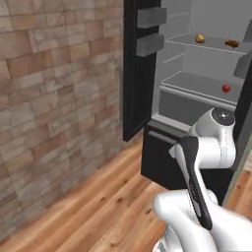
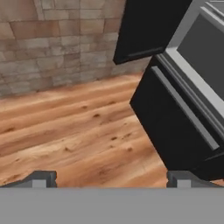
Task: Place one bell pepper and one chicken drumstick in each tupperware on the nearby counter, to pack two identical lunches.
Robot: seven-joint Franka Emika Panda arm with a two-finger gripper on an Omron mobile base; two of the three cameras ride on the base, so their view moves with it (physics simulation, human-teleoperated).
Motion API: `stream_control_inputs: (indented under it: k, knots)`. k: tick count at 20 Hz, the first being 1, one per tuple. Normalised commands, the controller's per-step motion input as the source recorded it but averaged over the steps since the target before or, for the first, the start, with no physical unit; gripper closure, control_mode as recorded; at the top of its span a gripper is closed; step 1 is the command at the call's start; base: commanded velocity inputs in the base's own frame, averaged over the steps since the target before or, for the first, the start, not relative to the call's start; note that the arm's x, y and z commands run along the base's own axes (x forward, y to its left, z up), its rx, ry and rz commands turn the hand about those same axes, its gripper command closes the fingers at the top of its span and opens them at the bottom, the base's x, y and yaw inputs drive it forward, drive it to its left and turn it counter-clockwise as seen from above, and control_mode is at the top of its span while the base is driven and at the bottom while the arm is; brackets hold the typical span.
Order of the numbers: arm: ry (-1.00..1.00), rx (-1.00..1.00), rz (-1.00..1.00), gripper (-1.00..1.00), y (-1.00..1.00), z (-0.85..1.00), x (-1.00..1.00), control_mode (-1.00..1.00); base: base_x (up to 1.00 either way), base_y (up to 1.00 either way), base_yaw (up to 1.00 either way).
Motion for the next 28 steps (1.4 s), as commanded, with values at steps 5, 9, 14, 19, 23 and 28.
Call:
stream_control_inputs:
  k: [5, 9, 14, 19, 23, 28]
  knots:
    - [0.00, 0.00, 0.00, -1.00, 0.00, 0.00, 0.00, 1.00, 0.86, 0.36, -0.51]
    - [0.00, 0.00, 0.00, -1.00, 0.00, 0.00, 0.00, 1.00, 0.68, 0.36, -0.51]
    - [0.00, 0.00, 0.00, -1.00, 0.00, 0.00, 0.00, 1.00, 0.10, 0.03, -0.49]
    - [0.00, 0.00, 0.00, -1.00, 0.00, 0.00, 0.00, 1.00, 0.29, 0.24, -0.49]
    - [0.00, 0.00, 0.00, -1.00, 0.00, 0.00, 0.00, 1.00, 0.49, 0.69, -0.44]
    - [0.00, 0.00, 0.00, -1.00, 0.00, 0.00, 0.00, 1.00, 0.33, 0.56, -0.34]
